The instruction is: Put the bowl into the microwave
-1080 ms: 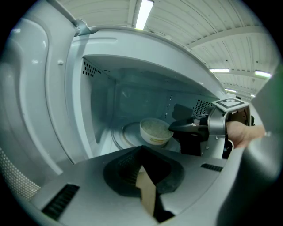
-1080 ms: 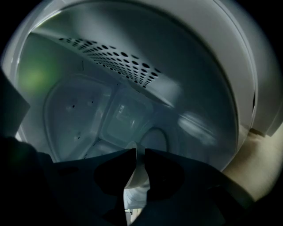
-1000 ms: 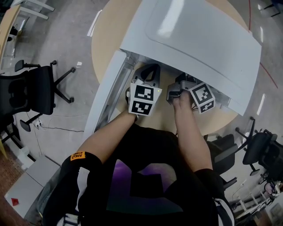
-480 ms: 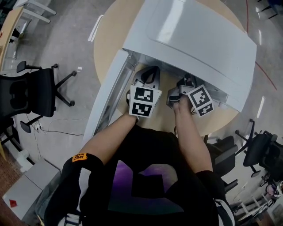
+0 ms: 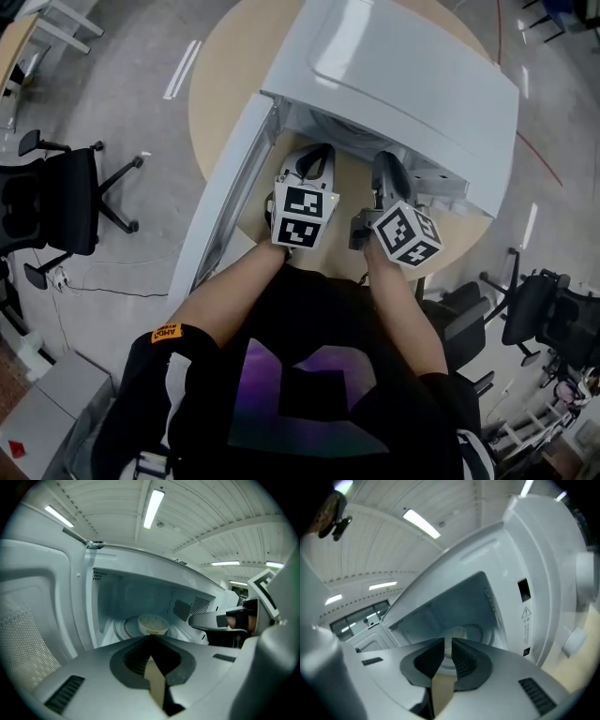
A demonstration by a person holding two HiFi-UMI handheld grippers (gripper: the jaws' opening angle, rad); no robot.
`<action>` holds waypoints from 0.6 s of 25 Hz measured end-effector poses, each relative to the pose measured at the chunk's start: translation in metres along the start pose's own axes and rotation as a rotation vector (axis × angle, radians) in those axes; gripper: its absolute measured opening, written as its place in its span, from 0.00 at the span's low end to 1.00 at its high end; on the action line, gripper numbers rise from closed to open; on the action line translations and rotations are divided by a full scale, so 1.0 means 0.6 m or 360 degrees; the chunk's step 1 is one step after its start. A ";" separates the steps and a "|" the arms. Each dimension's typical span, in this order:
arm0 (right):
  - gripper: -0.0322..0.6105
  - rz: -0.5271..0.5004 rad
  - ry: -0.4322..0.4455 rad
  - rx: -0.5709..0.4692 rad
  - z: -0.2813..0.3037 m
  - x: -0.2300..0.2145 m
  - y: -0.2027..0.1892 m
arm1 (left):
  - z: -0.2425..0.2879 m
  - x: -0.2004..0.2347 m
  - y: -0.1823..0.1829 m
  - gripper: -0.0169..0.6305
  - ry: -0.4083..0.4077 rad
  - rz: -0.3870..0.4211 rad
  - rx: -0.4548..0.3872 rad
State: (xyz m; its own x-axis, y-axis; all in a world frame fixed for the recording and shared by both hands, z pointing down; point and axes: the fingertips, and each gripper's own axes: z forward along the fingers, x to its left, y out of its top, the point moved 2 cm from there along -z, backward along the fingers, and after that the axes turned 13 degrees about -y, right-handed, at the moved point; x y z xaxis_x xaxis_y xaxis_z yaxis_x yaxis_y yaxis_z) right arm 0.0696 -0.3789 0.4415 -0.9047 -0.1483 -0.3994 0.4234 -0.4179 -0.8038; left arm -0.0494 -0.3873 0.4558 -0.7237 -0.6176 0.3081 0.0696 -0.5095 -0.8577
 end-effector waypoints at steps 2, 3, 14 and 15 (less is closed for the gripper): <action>0.14 -0.0169 -0.0007 -0.0021 -0.020 0.008 0.005 | -0.009 -0.010 0.007 0.10 -0.0004 0.0018 -0.0023; 0.14 -0.0237 -0.0001 -0.0030 -0.030 0.012 0.006 | -0.016 -0.016 0.011 0.10 -0.0006 0.0023 -0.0040; 0.14 -0.0649 0.0257 -0.0118 -0.162 0.017 0.022 | -0.096 -0.103 0.004 0.10 0.0086 -0.0011 -0.0142; 0.14 -0.0666 0.0272 -0.0128 -0.174 0.013 0.027 | -0.103 -0.117 0.004 0.10 0.0092 -0.0011 -0.0151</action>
State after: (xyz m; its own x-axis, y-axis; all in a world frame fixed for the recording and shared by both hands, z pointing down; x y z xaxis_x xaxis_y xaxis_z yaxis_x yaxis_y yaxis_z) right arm 0.0744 -0.2930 0.3793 -0.9807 0.1712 -0.0947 0.0317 -0.3387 -0.9404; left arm -0.0410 -0.3083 0.4065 -0.7627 -0.5771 0.2921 0.0010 -0.4526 -0.8917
